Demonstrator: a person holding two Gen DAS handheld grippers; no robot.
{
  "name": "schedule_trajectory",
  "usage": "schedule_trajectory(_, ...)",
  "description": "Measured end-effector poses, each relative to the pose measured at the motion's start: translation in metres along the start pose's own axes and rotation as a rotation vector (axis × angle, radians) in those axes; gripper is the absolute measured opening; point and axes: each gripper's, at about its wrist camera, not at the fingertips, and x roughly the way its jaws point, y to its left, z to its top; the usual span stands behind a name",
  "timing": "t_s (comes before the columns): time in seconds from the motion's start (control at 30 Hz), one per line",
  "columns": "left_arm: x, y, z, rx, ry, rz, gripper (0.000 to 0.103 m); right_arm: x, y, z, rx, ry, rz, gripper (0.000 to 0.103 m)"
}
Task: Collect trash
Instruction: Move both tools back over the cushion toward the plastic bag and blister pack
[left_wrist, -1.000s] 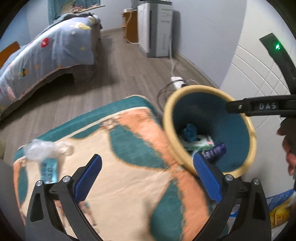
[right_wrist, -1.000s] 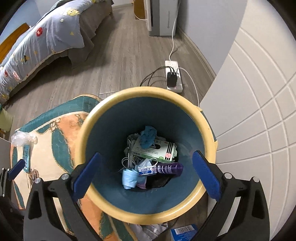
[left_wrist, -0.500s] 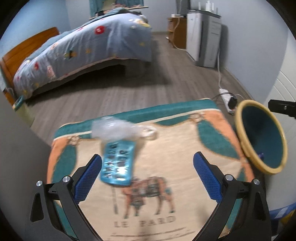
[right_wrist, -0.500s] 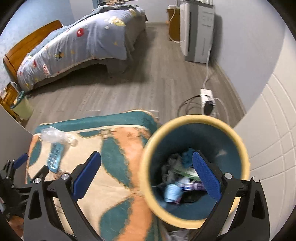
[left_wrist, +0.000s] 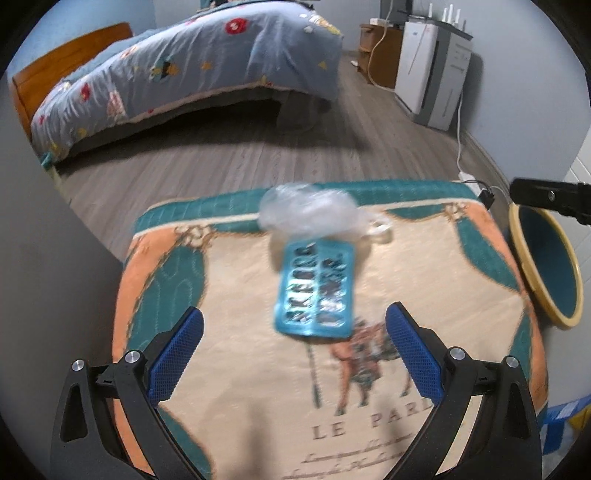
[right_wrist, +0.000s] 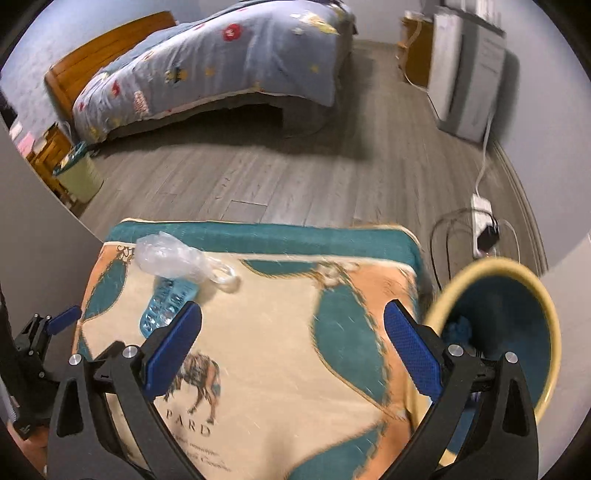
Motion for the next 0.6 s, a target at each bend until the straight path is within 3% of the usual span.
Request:
schedule_trajectory(0.33,0.0,0.041,-0.007,-0.042,-0.002,0.005,0.098,0.051,0.077,0.016,-0.133,-0.003,0.0,0.097)
schedule_trajectory(0.6,0.006,0.057,-0.008,-0.039,0.009,0.04,0.098,0.09,0.137,0.013,-0.283,0.019,0.011,0.075)
